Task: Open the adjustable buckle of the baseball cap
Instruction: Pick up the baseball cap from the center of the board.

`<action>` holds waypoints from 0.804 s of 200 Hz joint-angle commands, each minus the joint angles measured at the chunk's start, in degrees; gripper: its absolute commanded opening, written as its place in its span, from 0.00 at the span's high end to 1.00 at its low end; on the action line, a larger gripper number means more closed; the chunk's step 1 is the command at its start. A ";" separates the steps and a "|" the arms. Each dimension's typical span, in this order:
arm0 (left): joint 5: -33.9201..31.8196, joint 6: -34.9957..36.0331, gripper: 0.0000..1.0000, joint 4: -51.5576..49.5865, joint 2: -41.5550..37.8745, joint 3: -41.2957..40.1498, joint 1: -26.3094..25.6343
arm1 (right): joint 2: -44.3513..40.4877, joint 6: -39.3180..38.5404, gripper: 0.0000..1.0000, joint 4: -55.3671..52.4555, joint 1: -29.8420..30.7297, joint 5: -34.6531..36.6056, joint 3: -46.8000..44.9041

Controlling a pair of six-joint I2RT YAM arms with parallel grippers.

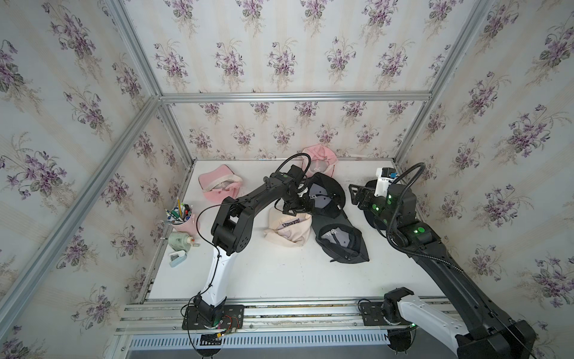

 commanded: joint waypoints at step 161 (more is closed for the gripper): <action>-7.16 -3.48 0.98 -2.39 -24.44 -13.42 6.02 | 10.78 2.08 0.25 13.07 0.91 -14.20 0.54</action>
